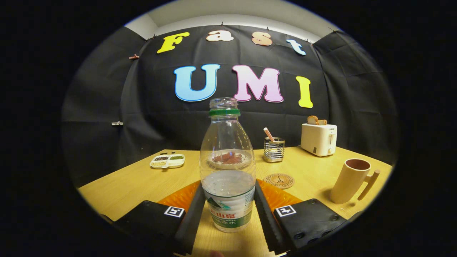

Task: Take the bottle from table, then pour the juice into the cup, finally place the bottle on the coaster

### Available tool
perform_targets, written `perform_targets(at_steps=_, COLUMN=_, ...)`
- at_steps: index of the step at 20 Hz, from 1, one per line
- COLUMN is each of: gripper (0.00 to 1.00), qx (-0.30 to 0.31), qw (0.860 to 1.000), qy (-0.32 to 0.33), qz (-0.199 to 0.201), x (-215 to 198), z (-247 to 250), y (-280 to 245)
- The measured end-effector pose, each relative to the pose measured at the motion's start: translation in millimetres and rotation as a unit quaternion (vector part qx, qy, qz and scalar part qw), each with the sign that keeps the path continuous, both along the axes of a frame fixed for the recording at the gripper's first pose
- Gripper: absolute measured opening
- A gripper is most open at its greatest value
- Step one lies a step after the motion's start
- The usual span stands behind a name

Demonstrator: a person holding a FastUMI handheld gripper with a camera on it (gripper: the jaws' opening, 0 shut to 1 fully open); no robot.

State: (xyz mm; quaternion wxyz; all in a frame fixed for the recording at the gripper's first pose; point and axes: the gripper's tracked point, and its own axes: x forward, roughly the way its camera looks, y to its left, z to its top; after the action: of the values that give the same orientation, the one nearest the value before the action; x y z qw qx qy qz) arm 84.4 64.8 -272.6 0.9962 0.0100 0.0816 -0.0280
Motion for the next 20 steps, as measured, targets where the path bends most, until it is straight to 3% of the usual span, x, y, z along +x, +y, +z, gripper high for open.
perform_targets(at_steps=5, gripper=0.75, qx=0.031, qw=0.999, qy=0.019, qz=-0.011, x=-4.1, z=21.6, y=-0.4)
perform_targets(at_steps=10, gripper=0.75, qx=0.14, qw=0.989, qy=0.017, qz=-0.037, x=-11.9, z=56.3, y=-15.4)
perform_targets(at_steps=15, gripper=0.75, qx=0.28, qw=0.958, qy=0.007, qz=-0.066, x=-20.1, z=71.1, y=-47.5)
perform_targets(at_steps=20, gripper=0.75, qx=0.403, qw=0.912, qy=0.019, qz=-0.074, x=-23.6, z=57.5, y=-66.4)
